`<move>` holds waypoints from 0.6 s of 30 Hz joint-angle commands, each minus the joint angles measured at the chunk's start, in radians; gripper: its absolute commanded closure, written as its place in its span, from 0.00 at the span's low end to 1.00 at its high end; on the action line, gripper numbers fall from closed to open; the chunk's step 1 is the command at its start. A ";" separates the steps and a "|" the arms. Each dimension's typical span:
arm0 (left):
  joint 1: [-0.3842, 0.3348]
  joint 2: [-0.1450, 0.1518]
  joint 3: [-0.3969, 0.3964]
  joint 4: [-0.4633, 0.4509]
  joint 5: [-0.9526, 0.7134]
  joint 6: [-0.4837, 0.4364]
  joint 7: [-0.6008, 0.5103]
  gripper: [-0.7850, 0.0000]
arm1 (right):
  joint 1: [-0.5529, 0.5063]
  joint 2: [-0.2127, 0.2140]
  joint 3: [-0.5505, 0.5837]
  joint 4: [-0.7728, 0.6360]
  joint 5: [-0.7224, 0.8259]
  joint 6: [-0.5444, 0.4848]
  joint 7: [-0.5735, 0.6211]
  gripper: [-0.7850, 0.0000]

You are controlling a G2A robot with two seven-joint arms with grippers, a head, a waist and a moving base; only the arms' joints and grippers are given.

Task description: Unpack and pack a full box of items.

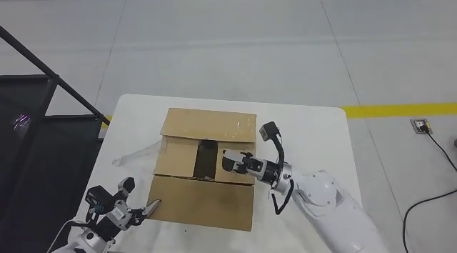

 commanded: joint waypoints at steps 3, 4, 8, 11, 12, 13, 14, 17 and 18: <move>-0.002 0.000 0.005 0.004 -0.022 0.006 -0.004 0.00 | 0.021 -0.003 -0.006 0.013 0.020 0.085 0.057 0.00; -0.002 0.001 0.006 0.004 -0.027 0.005 -0.003 0.00 | 0.025 -0.005 -0.007 0.017 0.025 0.104 0.055 0.00; -0.004 0.002 0.009 0.006 -0.033 -0.001 -0.003 0.00 | 0.046 -0.013 -0.017 0.040 0.027 0.182 0.021 0.00; -0.005 0.004 0.011 0.008 -0.033 -0.004 -0.003 0.00 | 0.059 -0.019 -0.024 0.065 0.036 0.204 0.022 0.00; -0.006 0.004 0.011 0.008 -0.033 -0.004 -0.004 0.00 | 0.063 -0.022 -0.024 0.076 0.035 0.209 0.008 0.00; -0.006 0.005 0.012 0.008 -0.032 -0.004 -0.004 0.00 | 0.066 -0.024 -0.024 0.086 0.032 0.214 -0.016 0.00; -0.006 0.005 0.012 0.009 -0.031 -0.003 -0.006 0.00 | 0.069 -0.028 -0.026 0.094 0.027 0.219 -0.046 0.00; -0.007 0.006 0.015 0.007 -0.030 -0.002 -0.007 0.00 | 0.074 -0.038 -0.026 0.110 0.034 0.208 -0.129 0.00; -0.006 0.006 0.016 0.007 -0.029 -0.001 -0.006 0.00 | 0.076 -0.041 -0.024 0.119 0.034 0.203 -0.156 0.00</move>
